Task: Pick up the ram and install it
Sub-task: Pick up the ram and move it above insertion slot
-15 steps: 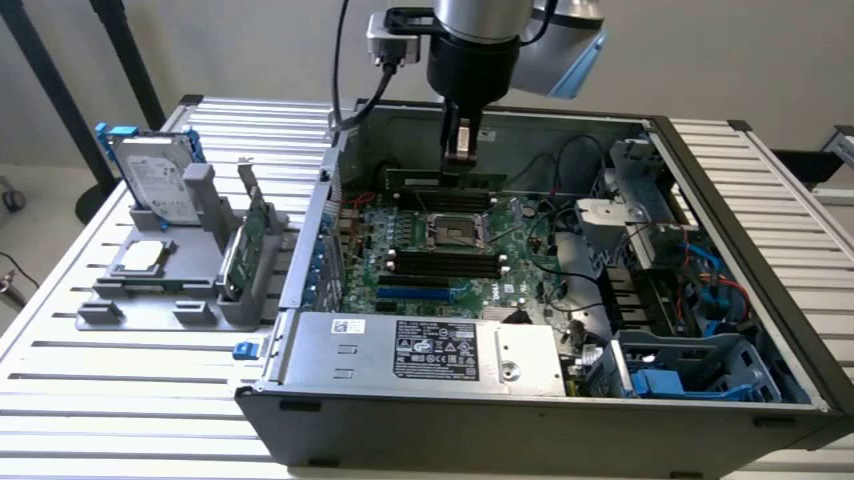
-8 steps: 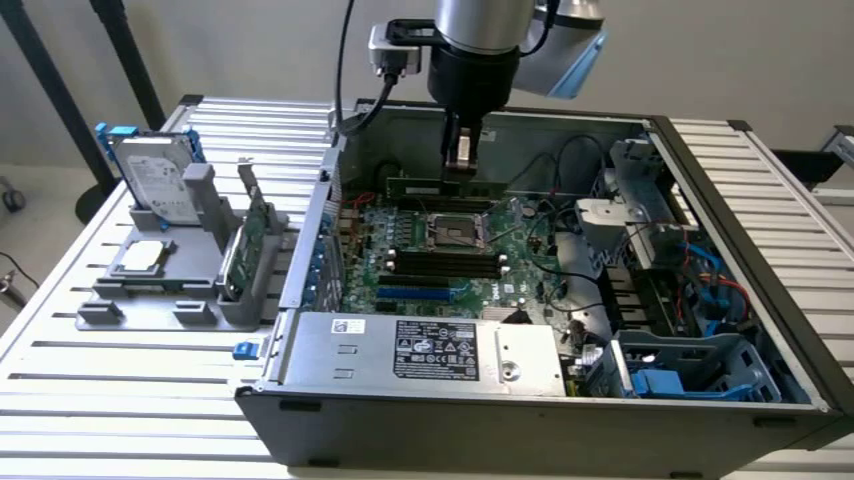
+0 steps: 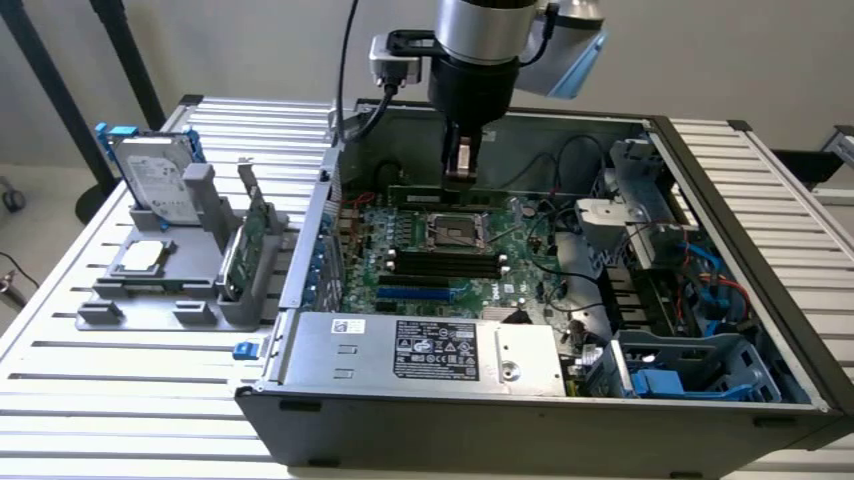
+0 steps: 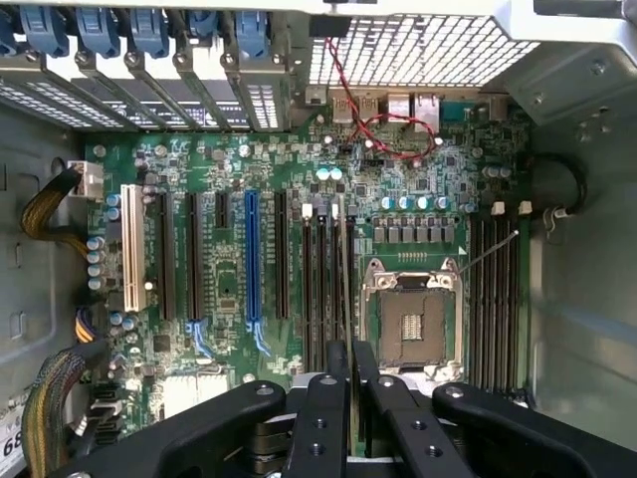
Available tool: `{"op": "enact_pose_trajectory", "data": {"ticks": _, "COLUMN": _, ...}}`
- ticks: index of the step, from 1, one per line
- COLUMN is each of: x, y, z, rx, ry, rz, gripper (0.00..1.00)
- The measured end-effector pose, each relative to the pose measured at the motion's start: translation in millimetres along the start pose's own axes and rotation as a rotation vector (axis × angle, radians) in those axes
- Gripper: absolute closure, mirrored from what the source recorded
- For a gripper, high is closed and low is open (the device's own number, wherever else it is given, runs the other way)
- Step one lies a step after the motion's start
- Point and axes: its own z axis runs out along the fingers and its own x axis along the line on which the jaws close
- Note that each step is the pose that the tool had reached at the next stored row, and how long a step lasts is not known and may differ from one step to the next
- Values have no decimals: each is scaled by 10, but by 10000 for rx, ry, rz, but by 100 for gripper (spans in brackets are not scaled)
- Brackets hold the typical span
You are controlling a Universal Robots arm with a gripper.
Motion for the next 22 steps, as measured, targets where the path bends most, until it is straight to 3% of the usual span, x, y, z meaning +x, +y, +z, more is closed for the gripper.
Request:
{"op": "enact_pose_trajectory", "data": {"ticks": 7, "x": 11, "y": -4, "z": 103, "rx": 92, "ry": -26, "rz": 575, "gripper": 86}}
{"op": "enact_pose_trajectory", "data": {"ticks": 14, "x": 20, "y": -91, "z": 223, "rx": 99, "ry": -28, "rz": 652, "gripper": 86}}
{"op": "enact_pose_trajectory", "data": {"ticks": 22, "x": 56, "y": -105, "z": 366, "rx": 98, "ry": -28, "rz": 653, "gripper": 86}}
